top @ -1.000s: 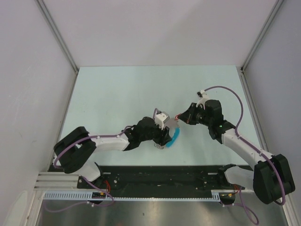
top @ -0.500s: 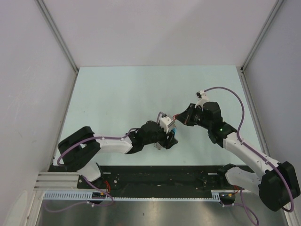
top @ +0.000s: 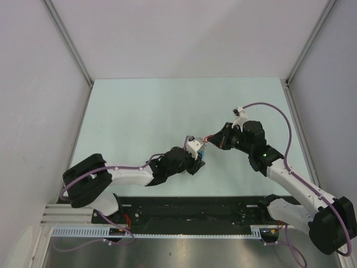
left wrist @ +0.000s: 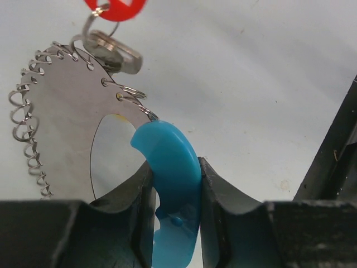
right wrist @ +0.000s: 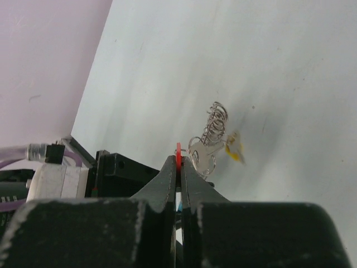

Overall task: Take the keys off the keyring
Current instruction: Pick up the keyring from the center of the board.

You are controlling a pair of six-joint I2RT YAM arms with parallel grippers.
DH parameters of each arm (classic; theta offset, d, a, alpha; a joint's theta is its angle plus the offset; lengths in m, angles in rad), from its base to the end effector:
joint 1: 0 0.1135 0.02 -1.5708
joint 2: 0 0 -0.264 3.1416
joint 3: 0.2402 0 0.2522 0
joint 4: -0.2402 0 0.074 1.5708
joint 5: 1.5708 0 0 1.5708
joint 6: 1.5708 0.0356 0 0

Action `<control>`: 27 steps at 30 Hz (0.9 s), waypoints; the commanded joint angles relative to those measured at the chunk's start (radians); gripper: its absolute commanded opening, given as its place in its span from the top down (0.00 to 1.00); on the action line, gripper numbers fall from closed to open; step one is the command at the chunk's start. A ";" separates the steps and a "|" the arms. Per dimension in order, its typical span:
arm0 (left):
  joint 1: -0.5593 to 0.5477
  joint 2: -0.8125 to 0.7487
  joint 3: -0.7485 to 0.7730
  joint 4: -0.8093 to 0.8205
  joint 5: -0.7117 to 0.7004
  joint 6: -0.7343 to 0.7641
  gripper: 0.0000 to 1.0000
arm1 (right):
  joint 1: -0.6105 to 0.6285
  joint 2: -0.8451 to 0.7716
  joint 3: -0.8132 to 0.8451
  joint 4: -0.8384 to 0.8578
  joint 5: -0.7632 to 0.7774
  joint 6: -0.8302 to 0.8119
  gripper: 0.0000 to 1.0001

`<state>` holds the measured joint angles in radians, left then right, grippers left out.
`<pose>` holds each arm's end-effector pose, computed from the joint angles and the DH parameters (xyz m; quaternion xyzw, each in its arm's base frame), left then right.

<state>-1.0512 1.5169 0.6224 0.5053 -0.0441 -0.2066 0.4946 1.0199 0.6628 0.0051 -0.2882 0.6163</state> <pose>0.1539 -0.2659 0.1821 0.3291 0.7624 -0.3128 0.4611 0.2010 0.1199 0.2717 -0.0327 0.8150 0.3987 0.4192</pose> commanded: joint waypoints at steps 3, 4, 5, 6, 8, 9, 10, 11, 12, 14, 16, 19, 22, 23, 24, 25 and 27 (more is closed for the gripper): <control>-0.013 -0.118 -0.029 0.024 -0.102 0.032 1.00 | -0.007 -0.052 0.063 -0.001 -0.109 -0.088 1.00; -0.013 -0.132 -0.041 0.038 -0.093 0.047 1.00 | -0.005 -0.052 0.093 -0.045 -0.108 -0.122 1.00; -0.013 -0.150 -0.055 0.065 -0.054 0.053 1.00 | -0.002 -0.053 0.106 -0.083 -0.106 -0.147 0.99; -0.012 -0.164 -0.075 0.073 -0.030 0.058 1.00 | 0.001 -0.060 0.118 -0.102 -0.100 -0.167 0.97; -0.013 -0.204 -0.084 0.065 0.034 0.068 1.00 | -0.002 -0.063 0.153 -0.169 -0.077 -0.214 0.97; -0.012 -0.213 -0.084 0.056 0.068 0.070 0.99 | -0.002 -0.069 0.167 -0.189 -0.072 -0.227 0.97; -0.013 -0.231 -0.085 0.050 0.093 0.061 1.00 | -0.004 -0.072 0.187 -0.212 -0.072 -0.239 0.97; -0.013 -0.238 -0.095 0.056 0.140 0.056 1.00 | -0.002 -0.073 0.190 -0.211 -0.094 -0.256 0.96; -0.013 -0.247 -0.104 0.070 0.165 0.052 1.00 | -0.001 -0.083 0.190 -0.200 -0.107 -0.259 0.95; -0.012 -0.274 -0.148 0.148 0.202 0.020 0.99 | 0.018 -0.080 0.199 -0.150 -0.141 -0.254 0.94; -0.012 -0.296 -0.182 0.209 0.223 -0.010 1.00 | 0.071 -0.054 0.210 -0.105 -0.152 -0.265 0.92; -0.012 -0.299 -0.204 0.256 0.248 -0.011 0.99 | 0.127 -0.012 0.227 -0.079 -0.180 -0.285 0.85; -0.013 -0.296 -0.211 0.274 0.245 0.001 1.00 | 0.192 0.014 0.244 -0.109 -0.161 -0.320 0.73; -0.013 -0.300 -0.226 0.288 0.247 0.001 1.00 | 0.221 0.016 0.245 -0.123 -0.161 -0.337 0.67; -0.012 -0.305 -0.237 0.308 0.245 -0.001 0.99 | 0.229 0.013 0.253 -0.143 -0.145 -0.355 0.63; -0.012 -0.310 -0.248 0.346 0.250 -0.004 1.00 | 0.232 -0.004 0.254 -0.180 -0.085 -0.351 0.59; -0.013 -0.323 -0.269 0.369 0.251 -0.004 1.00 | 0.225 -0.032 0.254 -0.241 0.005 -0.327 0.54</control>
<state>-1.0584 1.2407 0.3824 0.7101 0.1802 -0.2100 0.7185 1.0321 0.8627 -0.1570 -0.4129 0.3103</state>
